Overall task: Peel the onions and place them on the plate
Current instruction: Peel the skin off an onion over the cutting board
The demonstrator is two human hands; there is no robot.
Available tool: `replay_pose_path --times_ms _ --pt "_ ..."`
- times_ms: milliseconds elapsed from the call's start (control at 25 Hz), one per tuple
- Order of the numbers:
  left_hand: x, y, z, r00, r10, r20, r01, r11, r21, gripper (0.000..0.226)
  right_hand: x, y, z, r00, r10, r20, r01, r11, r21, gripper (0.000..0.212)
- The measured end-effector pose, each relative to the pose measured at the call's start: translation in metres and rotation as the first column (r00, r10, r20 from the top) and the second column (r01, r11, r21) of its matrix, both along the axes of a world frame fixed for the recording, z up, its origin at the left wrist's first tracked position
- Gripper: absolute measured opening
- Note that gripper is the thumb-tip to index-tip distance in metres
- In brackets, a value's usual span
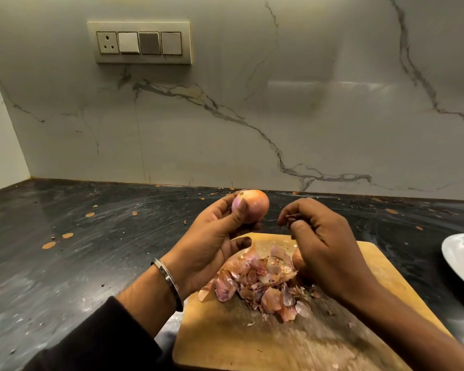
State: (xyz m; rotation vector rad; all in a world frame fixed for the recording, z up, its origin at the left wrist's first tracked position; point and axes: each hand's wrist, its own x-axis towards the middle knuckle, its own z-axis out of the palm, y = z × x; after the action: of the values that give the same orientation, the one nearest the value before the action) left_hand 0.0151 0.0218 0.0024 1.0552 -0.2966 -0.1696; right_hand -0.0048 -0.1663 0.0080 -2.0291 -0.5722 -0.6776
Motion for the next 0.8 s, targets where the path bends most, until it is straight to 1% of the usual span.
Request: replay_pose_path --times_ms 80,120,160,240,280,360,400,440,520,640,720,800 --pt "0.001 0.001 0.0 1.0 0.02 0.013 -0.02 0.999 0.026 0.051 -0.002 0.001 0.0 1.0 0.021 -0.012 -0.022 0.996 -0.082 0.029" --pt "0.001 0.001 -0.001 0.999 0.031 0.017 -0.032 0.998 0.048 0.05 -0.002 0.001 -0.001 0.999 0.029 -0.019 -0.031 0.994 -0.106 0.029" --pt "0.001 0.001 -0.001 0.999 0.039 0.013 -0.04 0.997 0.065 0.051 -0.003 0.002 -0.001 0.999 0.03 -0.019 -0.032 0.993 -0.113 0.021" --pt "0.0 0.001 -0.002 1.0 0.024 0.006 -0.024 0.997 0.078 0.053 -0.003 0.001 0.0 1.0 0.012 0.0 -0.012 0.997 -0.07 0.004" --pt "-0.001 0.0 -0.002 1.0 -0.001 0.016 0.0 0.996 0.084 0.054 -0.002 0.0 0.001 1.0 0.011 -0.002 -0.011 0.999 -0.032 0.011" --pt "-0.004 -0.001 -0.001 0.998 -0.048 0.039 0.043 0.992 0.119 0.054 0.001 -0.002 0.004 0.997 0.057 -0.047 -0.055 0.998 0.039 0.038" --pt "-0.005 -0.002 0.0 0.997 -0.064 0.047 0.057 0.989 0.138 0.054 0.002 -0.003 0.005 0.995 0.082 -0.064 -0.078 0.995 0.061 0.048" --pt "-0.006 -0.003 0.0 0.995 -0.078 0.054 0.07 0.987 0.147 0.053 0.002 -0.002 0.005 0.994 0.095 -0.059 -0.091 0.993 0.07 0.053" --pt "-0.007 -0.004 0.001 0.993 -0.099 0.059 0.09 0.987 0.135 0.05 0.001 -0.001 0.002 0.997 0.078 -0.001 -0.077 0.994 0.081 0.051" --pt "-0.008 -0.004 0.002 0.993 -0.113 0.04 0.111 0.993 0.048 0.042 -0.001 0.0 -0.003 0.994 0.031 0.104 -0.044 0.992 0.12 0.045" --pt "-0.007 -0.004 0.003 0.99 -0.136 0.04 0.136 0.991 0.004 0.039 -0.002 0.001 -0.005 0.984 -0.007 0.179 -0.016 0.992 0.124 0.039" --pt "-0.008 -0.004 0.003 0.987 -0.157 0.037 0.158 0.987 -0.023 0.04 -0.001 0.001 -0.006 0.975 -0.033 0.22 0.003 0.991 0.132 0.03"
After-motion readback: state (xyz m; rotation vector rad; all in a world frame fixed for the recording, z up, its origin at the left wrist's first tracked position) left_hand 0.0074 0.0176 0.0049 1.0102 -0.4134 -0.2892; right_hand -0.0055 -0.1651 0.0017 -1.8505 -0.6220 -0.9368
